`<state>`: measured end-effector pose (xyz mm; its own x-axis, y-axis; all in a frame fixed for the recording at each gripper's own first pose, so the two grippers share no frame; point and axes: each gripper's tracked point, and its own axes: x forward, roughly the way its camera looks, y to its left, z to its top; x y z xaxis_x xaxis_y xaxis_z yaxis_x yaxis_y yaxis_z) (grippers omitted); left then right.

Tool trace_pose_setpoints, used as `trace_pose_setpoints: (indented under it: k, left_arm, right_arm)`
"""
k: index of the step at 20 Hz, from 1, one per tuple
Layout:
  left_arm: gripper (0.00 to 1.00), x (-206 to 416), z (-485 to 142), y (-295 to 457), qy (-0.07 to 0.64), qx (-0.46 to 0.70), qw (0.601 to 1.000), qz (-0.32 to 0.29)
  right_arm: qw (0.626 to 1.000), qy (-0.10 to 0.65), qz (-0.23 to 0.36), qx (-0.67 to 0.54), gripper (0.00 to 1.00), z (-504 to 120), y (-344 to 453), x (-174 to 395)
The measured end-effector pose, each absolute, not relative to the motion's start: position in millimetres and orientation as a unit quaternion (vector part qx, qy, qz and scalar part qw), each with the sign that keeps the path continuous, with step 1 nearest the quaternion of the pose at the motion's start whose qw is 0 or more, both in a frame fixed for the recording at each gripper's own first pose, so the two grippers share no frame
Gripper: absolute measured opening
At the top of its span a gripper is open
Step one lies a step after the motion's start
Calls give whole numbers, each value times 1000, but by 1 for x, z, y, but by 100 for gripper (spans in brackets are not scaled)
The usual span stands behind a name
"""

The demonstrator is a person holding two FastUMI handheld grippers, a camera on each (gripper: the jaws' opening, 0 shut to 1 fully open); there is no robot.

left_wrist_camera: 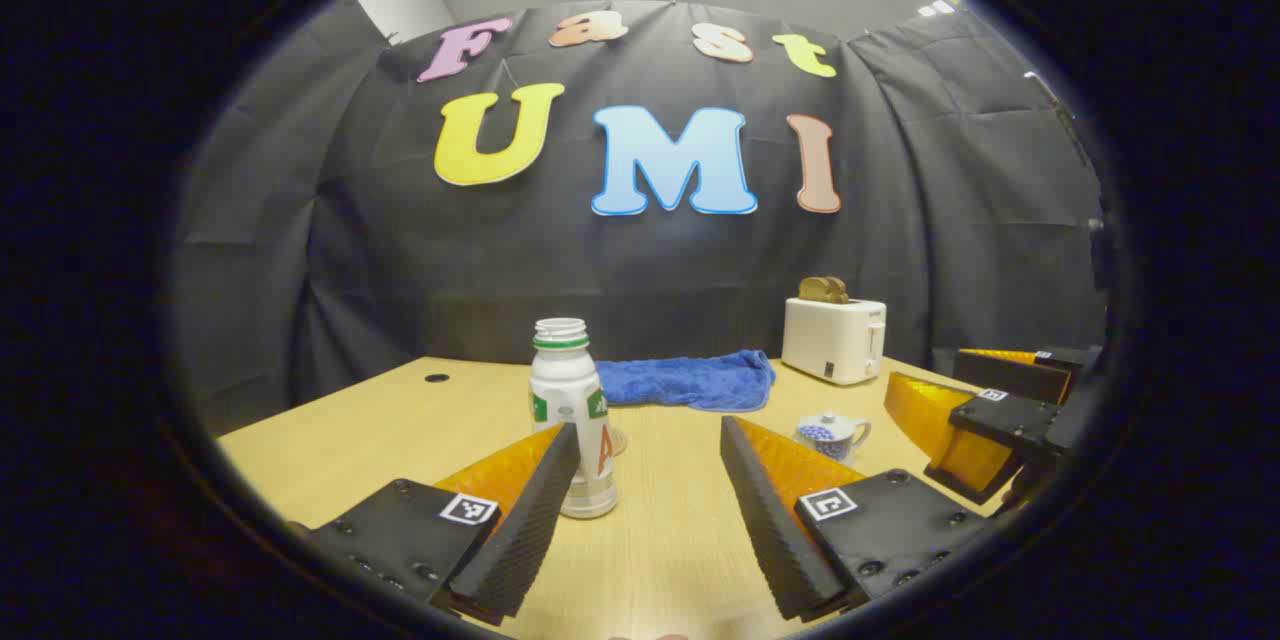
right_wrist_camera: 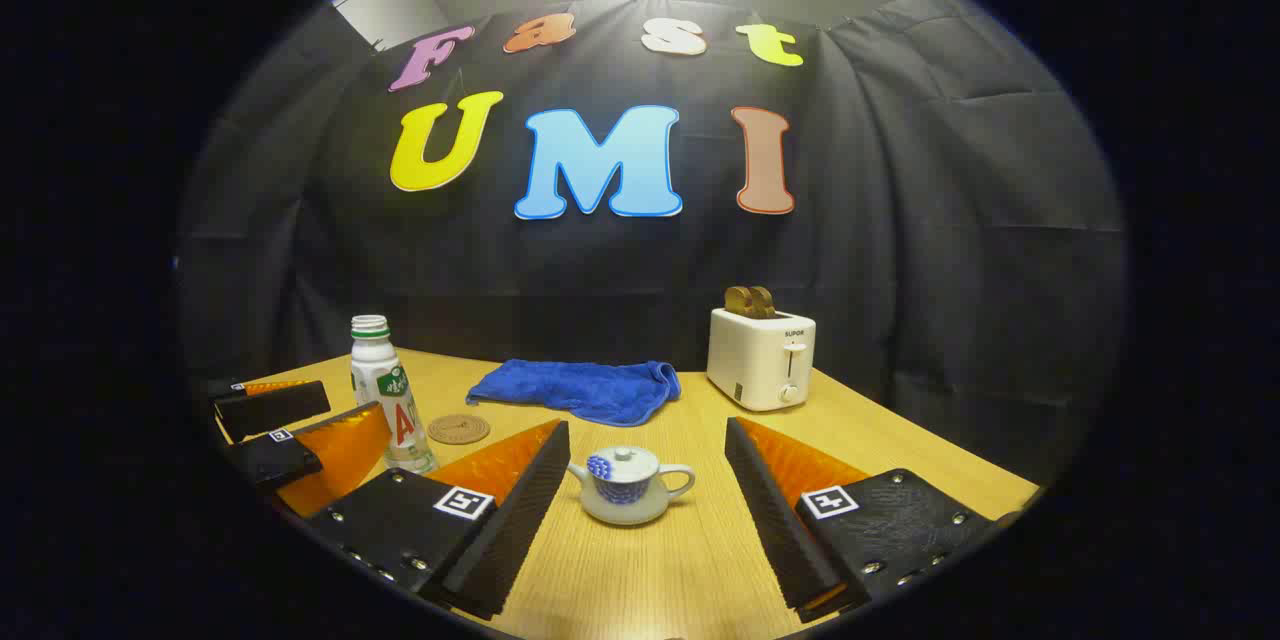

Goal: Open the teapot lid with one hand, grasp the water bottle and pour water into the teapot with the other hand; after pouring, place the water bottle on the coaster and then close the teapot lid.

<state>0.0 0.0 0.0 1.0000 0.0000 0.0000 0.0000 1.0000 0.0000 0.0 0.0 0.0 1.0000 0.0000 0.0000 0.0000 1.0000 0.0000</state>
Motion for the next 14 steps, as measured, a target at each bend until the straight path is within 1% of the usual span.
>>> trace_pose_setpoints:
  k: [1, 5, 11, 12, 14]
  left_arm:
    - [94, 0, -1, 4, 2, 1, 1000, 3]
    - [94, -3, 0, 15, 0, 28, 1000, 14]
    - [94, -4, 4, 32, -4, 27, 999, 25]
    - [91, -4, 3, 35, -3, 25, 999, 28]
    - [96, -4, 2, 40, -1, 17, 999, 29]
  right_arm:
    - [1000, 4, -1, -1, 96, -2, 0, 3]
    - [1000, 22, 4, 14, 95, -12, 4, 8]
    - [999, 36, -7, 15, 93, -17, -2, 15]
    - [999, 36, -8, 12, 92, -15, -2, 14]
    - [999, 39, -7, 7, 90, -16, 0, 17]
